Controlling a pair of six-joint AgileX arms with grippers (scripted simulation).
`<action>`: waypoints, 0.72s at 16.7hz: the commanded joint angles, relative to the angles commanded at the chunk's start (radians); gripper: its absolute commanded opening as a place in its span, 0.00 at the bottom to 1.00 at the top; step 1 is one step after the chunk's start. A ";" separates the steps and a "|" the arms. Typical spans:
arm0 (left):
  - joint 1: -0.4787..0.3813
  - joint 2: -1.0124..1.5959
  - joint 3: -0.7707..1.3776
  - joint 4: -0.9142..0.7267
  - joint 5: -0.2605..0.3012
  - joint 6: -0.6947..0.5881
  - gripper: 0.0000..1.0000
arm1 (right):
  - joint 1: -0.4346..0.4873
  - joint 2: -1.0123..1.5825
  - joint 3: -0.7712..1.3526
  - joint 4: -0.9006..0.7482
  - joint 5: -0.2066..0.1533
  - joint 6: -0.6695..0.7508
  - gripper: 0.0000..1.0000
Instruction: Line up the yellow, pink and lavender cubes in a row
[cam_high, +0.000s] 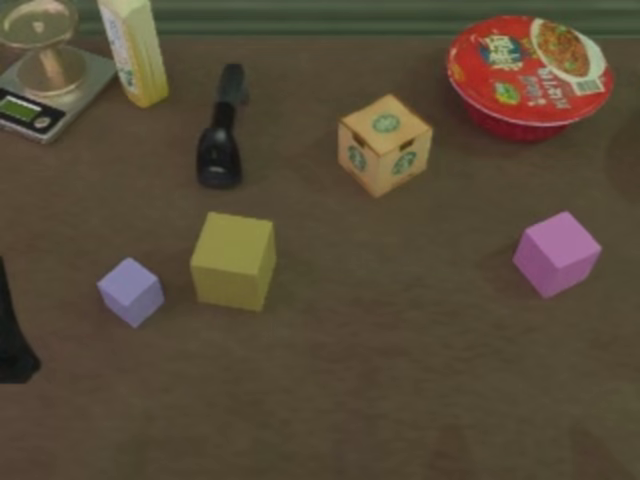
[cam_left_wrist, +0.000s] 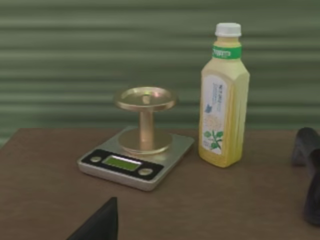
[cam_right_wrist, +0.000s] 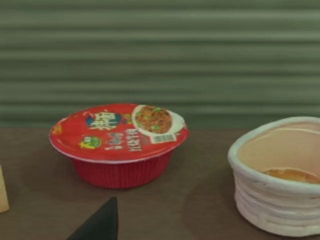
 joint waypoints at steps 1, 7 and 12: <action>0.000 0.000 0.000 0.000 0.000 0.000 1.00 | 0.000 0.000 0.000 0.000 0.000 0.000 1.00; -0.026 0.157 0.150 -0.106 0.002 0.044 1.00 | 0.000 0.000 0.000 0.000 0.000 0.000 1.00; -0.075 0.577 0.466 -0.345 -0.001 0.141 1.00 | 0.000 0.000 0.000 0.000 0.000 0.000 1.00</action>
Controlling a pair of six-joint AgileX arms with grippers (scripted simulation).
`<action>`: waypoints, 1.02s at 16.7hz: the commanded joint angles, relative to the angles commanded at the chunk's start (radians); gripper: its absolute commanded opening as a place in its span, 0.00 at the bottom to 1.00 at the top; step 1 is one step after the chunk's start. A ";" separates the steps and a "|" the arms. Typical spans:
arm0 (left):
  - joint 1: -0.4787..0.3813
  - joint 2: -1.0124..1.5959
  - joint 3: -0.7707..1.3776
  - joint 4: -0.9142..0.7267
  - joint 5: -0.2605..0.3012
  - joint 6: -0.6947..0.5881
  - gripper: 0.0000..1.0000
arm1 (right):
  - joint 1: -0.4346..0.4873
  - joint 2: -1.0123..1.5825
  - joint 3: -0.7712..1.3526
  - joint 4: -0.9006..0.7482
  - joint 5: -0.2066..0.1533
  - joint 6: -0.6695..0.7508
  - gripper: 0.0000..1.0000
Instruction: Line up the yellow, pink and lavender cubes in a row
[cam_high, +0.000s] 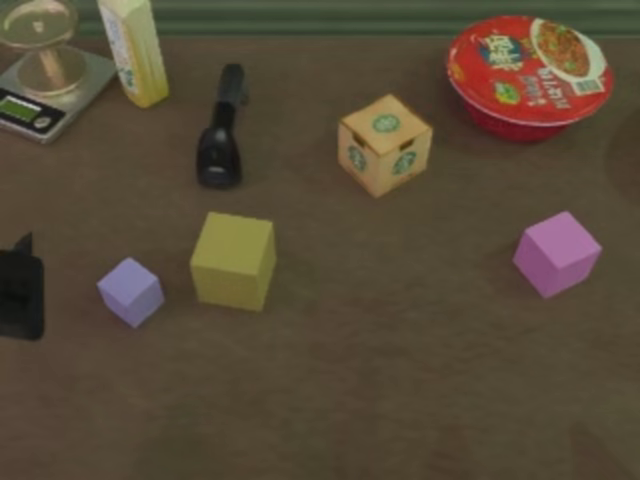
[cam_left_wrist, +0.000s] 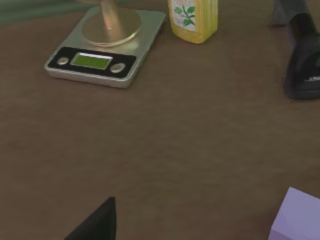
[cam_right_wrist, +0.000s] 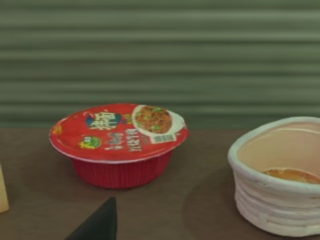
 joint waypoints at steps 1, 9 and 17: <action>-0.012 0.109 0.071 -0.057 -0.001 0.023 1.00 | 0.000 0.000 0.000 0.000 0.000 0.000 1.00; -0.107 0.915 0.617 -0.501 0.000 0.200 1.00 | 0.000 0.000 0.000 0.000 0.000 0.000 1.00; -0.161 1.325 0.943 -0.727 0.002 0.297 1.00 | 0.000 0.000 0.000 0.000 0.000 0.000 1.00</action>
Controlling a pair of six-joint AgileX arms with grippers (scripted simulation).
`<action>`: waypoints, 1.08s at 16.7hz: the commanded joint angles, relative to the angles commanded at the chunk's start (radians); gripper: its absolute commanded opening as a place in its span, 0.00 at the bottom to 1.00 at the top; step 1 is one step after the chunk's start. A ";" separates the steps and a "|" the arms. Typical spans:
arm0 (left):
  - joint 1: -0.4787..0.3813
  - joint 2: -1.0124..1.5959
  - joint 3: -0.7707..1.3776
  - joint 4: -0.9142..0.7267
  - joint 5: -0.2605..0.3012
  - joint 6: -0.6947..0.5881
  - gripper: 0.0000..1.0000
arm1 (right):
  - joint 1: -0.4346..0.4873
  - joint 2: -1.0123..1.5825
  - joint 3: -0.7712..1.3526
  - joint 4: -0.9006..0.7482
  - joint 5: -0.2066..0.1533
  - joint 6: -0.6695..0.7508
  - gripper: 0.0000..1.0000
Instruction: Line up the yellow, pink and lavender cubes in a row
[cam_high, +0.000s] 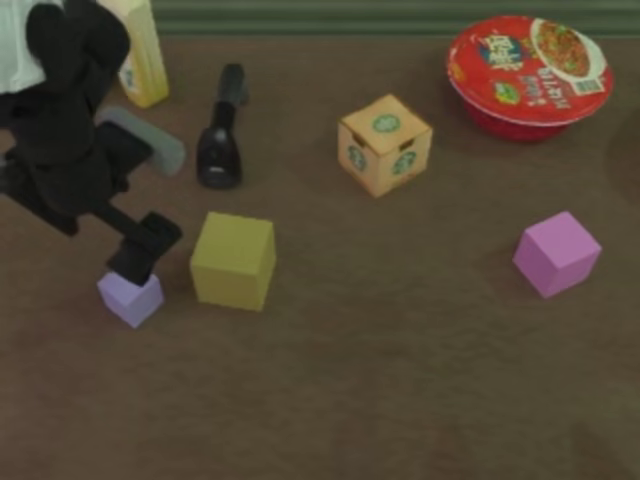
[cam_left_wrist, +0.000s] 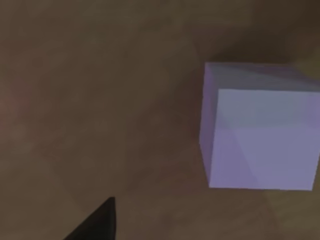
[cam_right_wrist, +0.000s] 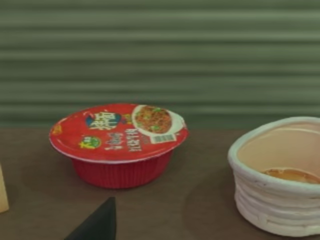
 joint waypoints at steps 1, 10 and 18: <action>-0.001 0.009 0.009 -0.005 0.000 0.003 1.00 | 0.000 0.000 0.000 0.000 0.000 0.000 1.00; 0.001 0.039 -0.041 0.070 0.000 0.005 1.00 | 0.000 0.000 0.000 0.000 0.000 0.000 1.00; 0.000 0.149 -0.178 0.321 0.001 0.007 1.00 | 0.000 0.000 0.000 0.000 0.000 0.000 1.00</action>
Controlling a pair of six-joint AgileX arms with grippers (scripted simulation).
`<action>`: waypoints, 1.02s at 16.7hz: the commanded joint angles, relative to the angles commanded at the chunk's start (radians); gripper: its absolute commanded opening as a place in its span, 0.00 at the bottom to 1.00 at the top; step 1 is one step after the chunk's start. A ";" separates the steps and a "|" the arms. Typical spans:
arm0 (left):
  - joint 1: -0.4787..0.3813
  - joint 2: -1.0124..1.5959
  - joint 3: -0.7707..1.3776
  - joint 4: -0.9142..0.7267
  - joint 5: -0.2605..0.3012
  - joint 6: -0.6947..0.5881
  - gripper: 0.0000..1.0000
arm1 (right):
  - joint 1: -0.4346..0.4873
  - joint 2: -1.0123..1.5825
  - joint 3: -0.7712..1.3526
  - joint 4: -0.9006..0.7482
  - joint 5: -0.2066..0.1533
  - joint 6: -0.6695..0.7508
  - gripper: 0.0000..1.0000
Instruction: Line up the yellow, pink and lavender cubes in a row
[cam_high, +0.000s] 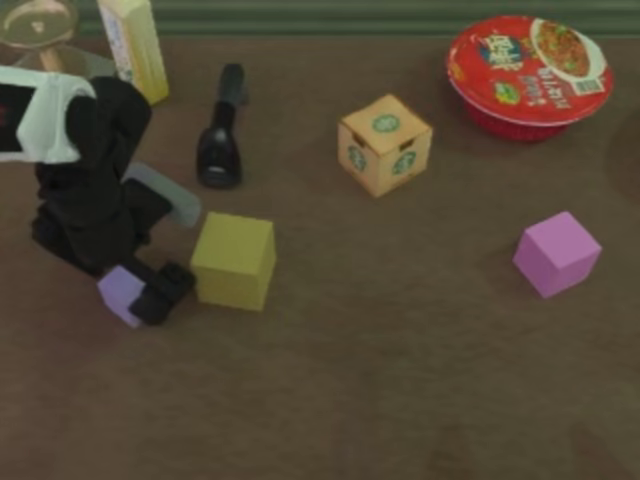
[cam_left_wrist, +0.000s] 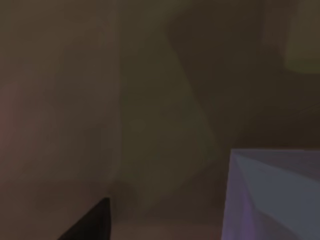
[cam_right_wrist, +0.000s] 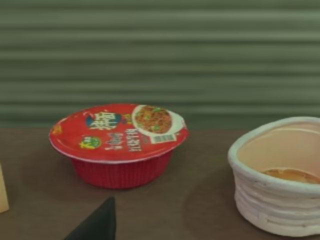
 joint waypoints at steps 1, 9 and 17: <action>0.000 0.000 0.000 0.000 0.000 0.000 1.00 | 0.000 0.000 0.000 0.000 0.000 0.000 1.00; 0.000 0.000 0.000 0.000 0.000 0.000 0.55 | 0.000 0.000 0.000 0.000 0.000 0.000 1.00; 0.000 0.000 0.000 0.000 0.000 0.000 0.00 | 0.000 0.000 0.000 0.000 0.000 0.000 1.00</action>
